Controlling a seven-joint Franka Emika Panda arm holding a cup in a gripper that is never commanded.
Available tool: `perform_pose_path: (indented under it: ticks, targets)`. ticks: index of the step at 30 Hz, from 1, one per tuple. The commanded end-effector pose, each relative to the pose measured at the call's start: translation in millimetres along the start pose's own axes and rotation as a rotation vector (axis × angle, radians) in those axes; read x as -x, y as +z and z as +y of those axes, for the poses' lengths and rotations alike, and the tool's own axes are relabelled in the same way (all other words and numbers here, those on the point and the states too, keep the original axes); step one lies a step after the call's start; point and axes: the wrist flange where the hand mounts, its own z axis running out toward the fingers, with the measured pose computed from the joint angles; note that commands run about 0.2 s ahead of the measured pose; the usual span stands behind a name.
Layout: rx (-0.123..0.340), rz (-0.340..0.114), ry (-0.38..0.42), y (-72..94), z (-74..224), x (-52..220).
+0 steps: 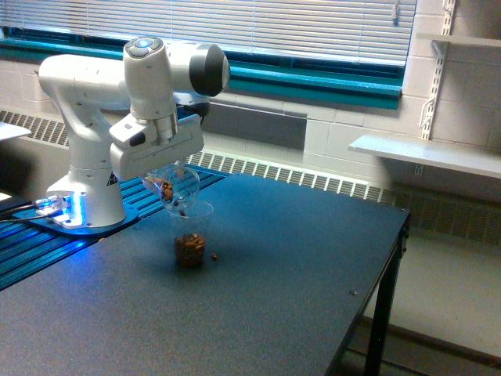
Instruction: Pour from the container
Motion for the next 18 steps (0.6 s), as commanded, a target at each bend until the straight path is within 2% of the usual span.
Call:
perform_pose_path:
  ticks: [1,18]
  targets:
    - [-0.012,0.031,0.006,-2.9,13.7,-4.0]
    - [-0.013,0.038,-0.021,-3.5,7.4,-1.4]
